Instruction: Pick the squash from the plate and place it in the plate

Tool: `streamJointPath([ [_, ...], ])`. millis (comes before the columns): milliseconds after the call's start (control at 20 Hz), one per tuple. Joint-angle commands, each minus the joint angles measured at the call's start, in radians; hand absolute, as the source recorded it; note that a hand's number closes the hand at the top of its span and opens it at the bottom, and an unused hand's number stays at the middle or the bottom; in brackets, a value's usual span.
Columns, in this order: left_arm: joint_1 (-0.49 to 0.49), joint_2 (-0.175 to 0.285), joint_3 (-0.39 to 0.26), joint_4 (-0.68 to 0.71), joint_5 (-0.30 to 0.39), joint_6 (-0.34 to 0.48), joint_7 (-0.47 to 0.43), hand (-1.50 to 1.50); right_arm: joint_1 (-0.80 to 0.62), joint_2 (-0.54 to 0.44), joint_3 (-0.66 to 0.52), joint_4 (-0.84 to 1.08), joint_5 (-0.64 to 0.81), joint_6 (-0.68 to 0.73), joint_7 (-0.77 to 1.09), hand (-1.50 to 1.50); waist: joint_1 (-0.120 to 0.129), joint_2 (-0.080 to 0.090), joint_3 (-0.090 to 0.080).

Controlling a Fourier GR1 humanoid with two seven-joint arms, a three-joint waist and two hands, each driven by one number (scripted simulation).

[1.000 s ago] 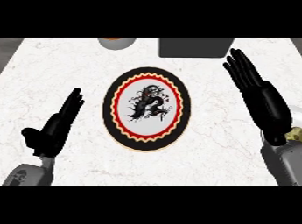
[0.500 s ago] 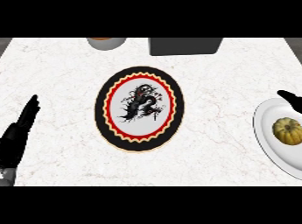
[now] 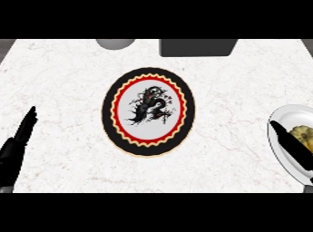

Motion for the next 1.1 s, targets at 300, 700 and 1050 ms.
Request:
streamJointPath([
  [300, -0.001, 0.012, 0.006, -0.039, -0.008, -0.014, 0.015, 0.0, 0.218, 0.009, 0.028, -0.093, 0.428, 0.274, 0.52, -1.5, 0.009, 0.011, -0.005],
  [700, 0.007, -0.001, 0.0, -0.068, -0.024, -0.012, 0.055, 0.0, 0.034, -0.086, -0.031, -0.258, 0.556, 0.765, 1.013, -1.5, 0.024, 0.009, 0.0],
  [1050, -0.012, -0.018, 0.009, -0.099, -0.062, -0.001, 0.097, 0.0, -0.068, -0.146, -0.087, -0.2, 0.407, 1.013, 1.115, -1.5, 0.014, 0.006, 0.003],
])
